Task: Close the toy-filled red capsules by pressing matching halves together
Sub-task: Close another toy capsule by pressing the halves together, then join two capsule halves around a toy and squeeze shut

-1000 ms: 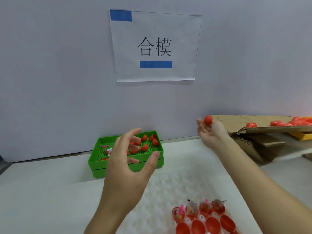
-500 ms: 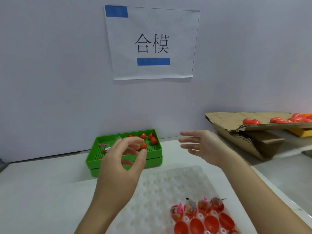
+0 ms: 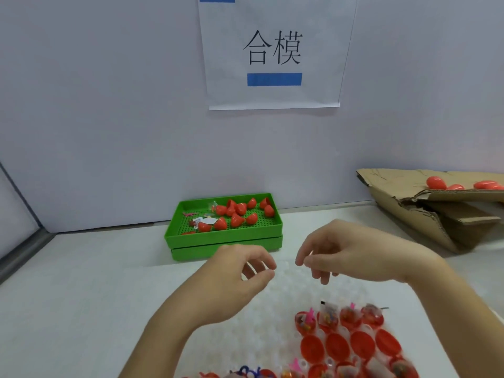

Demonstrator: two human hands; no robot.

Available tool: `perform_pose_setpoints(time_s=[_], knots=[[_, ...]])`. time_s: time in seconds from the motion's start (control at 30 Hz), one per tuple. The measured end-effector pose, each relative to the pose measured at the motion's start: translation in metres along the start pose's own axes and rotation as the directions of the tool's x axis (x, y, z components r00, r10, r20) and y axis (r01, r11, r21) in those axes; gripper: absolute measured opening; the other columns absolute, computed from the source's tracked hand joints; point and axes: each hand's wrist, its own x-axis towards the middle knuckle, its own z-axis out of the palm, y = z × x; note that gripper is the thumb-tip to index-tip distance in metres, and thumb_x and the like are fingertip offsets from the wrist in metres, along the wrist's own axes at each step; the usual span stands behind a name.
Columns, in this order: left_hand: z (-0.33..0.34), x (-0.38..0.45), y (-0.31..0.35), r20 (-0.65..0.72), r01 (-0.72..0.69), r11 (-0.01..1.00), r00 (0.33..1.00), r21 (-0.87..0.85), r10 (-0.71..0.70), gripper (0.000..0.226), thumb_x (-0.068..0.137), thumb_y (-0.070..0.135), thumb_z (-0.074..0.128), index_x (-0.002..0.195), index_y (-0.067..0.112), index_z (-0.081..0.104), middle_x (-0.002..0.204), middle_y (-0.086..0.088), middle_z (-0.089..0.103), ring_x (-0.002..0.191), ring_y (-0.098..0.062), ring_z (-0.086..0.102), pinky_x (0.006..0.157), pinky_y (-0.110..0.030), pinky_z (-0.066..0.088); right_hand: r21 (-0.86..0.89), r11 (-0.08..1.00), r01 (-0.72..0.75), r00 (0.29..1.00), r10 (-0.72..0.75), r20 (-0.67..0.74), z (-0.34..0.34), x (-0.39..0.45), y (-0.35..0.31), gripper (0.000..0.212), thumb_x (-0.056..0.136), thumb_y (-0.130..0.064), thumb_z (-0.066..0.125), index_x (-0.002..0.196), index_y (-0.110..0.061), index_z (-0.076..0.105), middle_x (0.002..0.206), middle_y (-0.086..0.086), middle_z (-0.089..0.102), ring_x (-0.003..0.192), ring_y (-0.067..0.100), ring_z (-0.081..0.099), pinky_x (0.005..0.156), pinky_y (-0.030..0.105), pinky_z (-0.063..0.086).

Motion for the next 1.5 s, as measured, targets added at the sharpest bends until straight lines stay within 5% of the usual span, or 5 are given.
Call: perform_pose_setpoints(time_s=[0.3,0.5,0.8,1.27,1.5], knots=[[-0.002,0.0,-0.003,-0.003,-0.006,1.0,1.0,0.018,0.006,0.008,0.096,0.038,0.058,0.095,0.042,0.065,0.092,0.019,0.066,0.088,0.007,0.06,0.069,-0.011,0.048,-0.387,0.92,-0.057,0.972,0.139,0.187,0.034,-0.008,-0.025,0.004,0.08,-0.034,0.072,0.084,-0.034,0.074,0.077,-0.02,0.071,0.073,0.005,0.069,0.072,0.031,0.061],[-0.002,-0.001,-0.002,0.01,-0.013,1.0,1.0,0.026,0.013,0.007,0.096,0.039,0.058,0.097,0.043,0.064,0.092,0.02,0.065,0.087,0.007,0.059,0.069,-0.009,0.047,-0.484,0.867,-0.117,0.968,0.209,0.14,0.044,-0.011,-0.033,0.011,0.078,-0.021,0.077,0.089,-0.024,0.078,0.086,-0.008,0.074,0.073,0.013,0.069,0.049,0.019,0.044],[-0.003,-0.001,-0.002,0.015,-0.011,1.0,1.0,0.028,0.011,0.007,0.096,0.04,0.058,0.099,0.043,0.064,0.092,0.02,0.065,0.087,0.008,0.059,0.068,-0.008,0.046,-0.618,0.78,-0.097,0.984,0.17,0.061,0.057,-0.009,-0.041,0.01,0.086,-0.012,0.067,0.093,-0.018,0.063,0.106,0.001,0.065,0.092,0.024,0.066,0.084,0.034,0.056],[-0.004,-0.002,0.002,0.057,0.025,1.0,0.998,0.001,-0.025,0.01,0.093,0.039,0.063,0.103,0.042,0.064,0.096,0.02,0.066,0.092,0.008,0.061,0.077,-0.015,0.052,-0.524,0.852,0.02,0.999,-0.042,-0.031,0.029,-0.019,-0.033,0.006,0.079,-0.029,0.072,0.084,-0.032,0.074,0.067,-0.032,0.058,0.059,0.001,0.059,0.044,0.013,0.038],[-0.013,-0.006,0.008,0.308,0.055,0.942,0.95,-0.33,0.052,0.043,0.085,0.015,0.077,0.126,0.02,0.063,0.12,0.007,0.069,0.111,-0.008,0.066,0.097,-0.034,0.054,-0.461,0.866,0.194,0.966,-0.251,-0.066,0.016,-0.024,-0.035,0.022,0.072,-0.044,0.068,0.093,-0.051,0.065,0.071,-0.027,0.058,0.073,-0.003,0.057,0.06,0.025,0.053]])
